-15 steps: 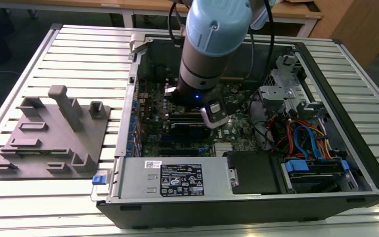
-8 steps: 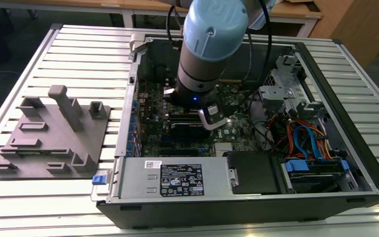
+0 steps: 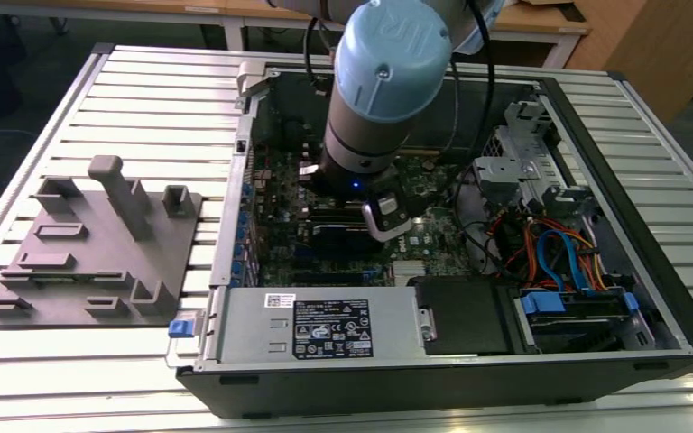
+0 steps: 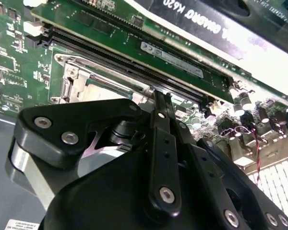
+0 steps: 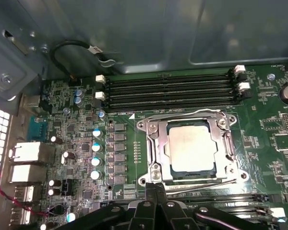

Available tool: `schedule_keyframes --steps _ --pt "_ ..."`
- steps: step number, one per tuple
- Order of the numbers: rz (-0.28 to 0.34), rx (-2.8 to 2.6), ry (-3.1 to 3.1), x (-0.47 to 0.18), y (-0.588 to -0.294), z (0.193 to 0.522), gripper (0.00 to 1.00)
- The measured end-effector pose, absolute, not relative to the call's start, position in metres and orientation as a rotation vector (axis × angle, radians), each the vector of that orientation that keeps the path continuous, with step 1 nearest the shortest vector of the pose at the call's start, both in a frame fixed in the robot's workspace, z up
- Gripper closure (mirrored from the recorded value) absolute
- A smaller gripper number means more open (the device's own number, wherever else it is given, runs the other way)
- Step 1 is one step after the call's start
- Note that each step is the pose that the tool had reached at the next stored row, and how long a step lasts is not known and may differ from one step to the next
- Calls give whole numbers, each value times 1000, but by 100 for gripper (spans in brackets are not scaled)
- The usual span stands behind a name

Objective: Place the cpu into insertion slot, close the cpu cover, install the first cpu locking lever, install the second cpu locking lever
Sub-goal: 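Install the second cpu locking lever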

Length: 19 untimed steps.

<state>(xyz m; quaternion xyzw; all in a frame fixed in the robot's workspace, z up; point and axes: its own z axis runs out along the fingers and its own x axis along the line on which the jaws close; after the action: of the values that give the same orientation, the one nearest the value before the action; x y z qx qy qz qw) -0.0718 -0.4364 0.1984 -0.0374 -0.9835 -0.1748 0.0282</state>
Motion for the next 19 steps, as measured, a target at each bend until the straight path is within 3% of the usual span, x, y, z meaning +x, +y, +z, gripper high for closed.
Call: schedule_keyframes --steps 19 --pt "-575 -124 -3029 -73 -445 196 90"
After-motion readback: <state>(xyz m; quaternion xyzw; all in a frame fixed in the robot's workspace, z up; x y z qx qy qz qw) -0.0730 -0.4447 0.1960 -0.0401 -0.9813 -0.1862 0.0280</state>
